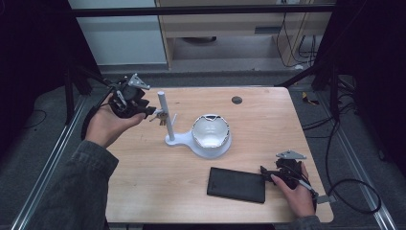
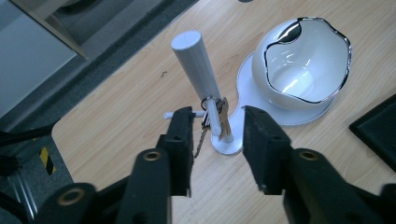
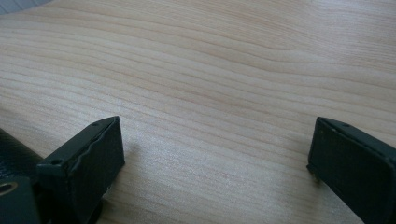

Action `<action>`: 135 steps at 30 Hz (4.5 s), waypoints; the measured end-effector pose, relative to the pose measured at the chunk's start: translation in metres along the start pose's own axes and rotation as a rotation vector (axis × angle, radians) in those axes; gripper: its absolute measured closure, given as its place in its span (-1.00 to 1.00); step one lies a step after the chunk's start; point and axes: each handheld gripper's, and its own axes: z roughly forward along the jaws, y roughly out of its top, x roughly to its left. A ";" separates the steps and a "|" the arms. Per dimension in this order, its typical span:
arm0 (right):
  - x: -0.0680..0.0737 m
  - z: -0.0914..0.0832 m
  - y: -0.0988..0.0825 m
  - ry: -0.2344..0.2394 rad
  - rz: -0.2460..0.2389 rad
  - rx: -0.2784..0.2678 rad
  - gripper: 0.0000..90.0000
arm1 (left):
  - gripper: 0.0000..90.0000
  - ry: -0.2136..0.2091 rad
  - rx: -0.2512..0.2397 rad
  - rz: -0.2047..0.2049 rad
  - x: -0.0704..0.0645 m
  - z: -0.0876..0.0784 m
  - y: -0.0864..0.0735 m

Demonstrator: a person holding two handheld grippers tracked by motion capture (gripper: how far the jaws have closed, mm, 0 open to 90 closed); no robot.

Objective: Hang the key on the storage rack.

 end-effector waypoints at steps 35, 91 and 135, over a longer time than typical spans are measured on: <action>0.000 0.000 0.000 0.002 0.006 0.001 -0.92 | -0.64 -0.208 -0.097 0.058 -0.134 0.093 -0.077; 0.012 -0.041 0.004 0.056 -0.142 -0.194 0.18 | 0.97 -0.471 0.051 0.175 -0.203 0.147 -0.117; 0.124 -0.041 0.010 0.217 -0.538 -0.005 -0.38 | 0.89 -0.498 -0.073 0.077 -0.190 0.149 -0.089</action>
